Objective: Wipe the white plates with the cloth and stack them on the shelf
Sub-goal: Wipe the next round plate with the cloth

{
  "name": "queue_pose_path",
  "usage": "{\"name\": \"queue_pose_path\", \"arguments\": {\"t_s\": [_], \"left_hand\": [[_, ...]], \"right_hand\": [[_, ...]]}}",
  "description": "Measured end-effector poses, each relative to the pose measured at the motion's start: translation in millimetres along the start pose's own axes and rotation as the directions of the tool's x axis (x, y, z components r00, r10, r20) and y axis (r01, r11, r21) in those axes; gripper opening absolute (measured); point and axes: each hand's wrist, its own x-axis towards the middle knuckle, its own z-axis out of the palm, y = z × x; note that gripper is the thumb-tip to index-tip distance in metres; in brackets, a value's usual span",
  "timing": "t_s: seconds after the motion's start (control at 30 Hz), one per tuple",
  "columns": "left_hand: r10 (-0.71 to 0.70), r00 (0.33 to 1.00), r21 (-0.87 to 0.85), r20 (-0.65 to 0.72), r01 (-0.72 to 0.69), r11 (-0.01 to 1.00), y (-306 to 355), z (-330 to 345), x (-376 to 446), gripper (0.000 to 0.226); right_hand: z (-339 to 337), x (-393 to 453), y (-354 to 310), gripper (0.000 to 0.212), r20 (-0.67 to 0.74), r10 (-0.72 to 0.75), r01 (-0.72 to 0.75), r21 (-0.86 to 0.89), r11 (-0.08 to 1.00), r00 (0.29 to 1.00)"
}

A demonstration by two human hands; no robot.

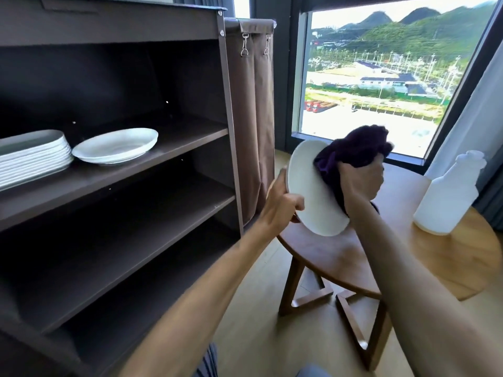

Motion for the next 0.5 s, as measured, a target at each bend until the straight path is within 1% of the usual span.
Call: {"name": "queue_pose_path", "arguments": {"t_s": [0.07,0.13,0.2,0.27,0.33,0.4,0.47,0.5], "left_hand": [[-0.044,0.999,-0.043,-0.018,0.043,0.998,-6.4,1.5,2.2,0.075],[-0.060,0.998,-0.041,-0.012,0.059,0.997,-7.3,5.0,7.7,0.065],[-0.071,0.997,-0.037,0.001,0.071,0.997,-4.7,8.6,14.5,0.057],[-0.075,0.997,-0.045,-0.007,0.075,0.996,-4.0,10.0,24.3,0.058],[-0.039,0.999,-0.109,-0.035,0.035,0.993,-4.5,7.3,28.9,0.052],[0.004,0.997,-0.124,-0.074,-0.013,0.992,-4.9,3.8,32.5,0.051],[0.004,0.992,-0.129,-0.130,-0.021,0.991,-8.7,-0.7,36.5,0.054],[-0.005,0.986,-0.153,-0.167,-0.021,0.988,-11.8,-3.1,39.4,0.056]], "right_hand": [[6.7,-2.5,-6.4,0.072,-0.007,-0.192,0.189,-0.144,0.971,0.981],[12.4,-9.0,-11.0,0.068,0.012,-0.389,0.383,-0.200,0.902,0.921],[18.2,-18.0,-10.9,0.061,0.075,-0.515,0.520,-0.135,0.844,0.854],[25.2,-24.4,-9.5,0.046,0.161,-0.596,0.607,-0.021,0.795,0.786],[29.3,-26.9,-11.3,0.031,0.245,-0.644,0.649,0.071,0.758,0.725],[26.4,-26.0,-13.4,0.030,0.332,-0.645,0.653,0.103,0.750,0.688],[21.6,-27.8,-12.5,0.029,0.445,-0.606,0.649,0.071,0.758,0.660],[18.7,-30.7,-11.5,0.028,0.498,-0.556,0.638,0.007,0.770,0.666]]}}
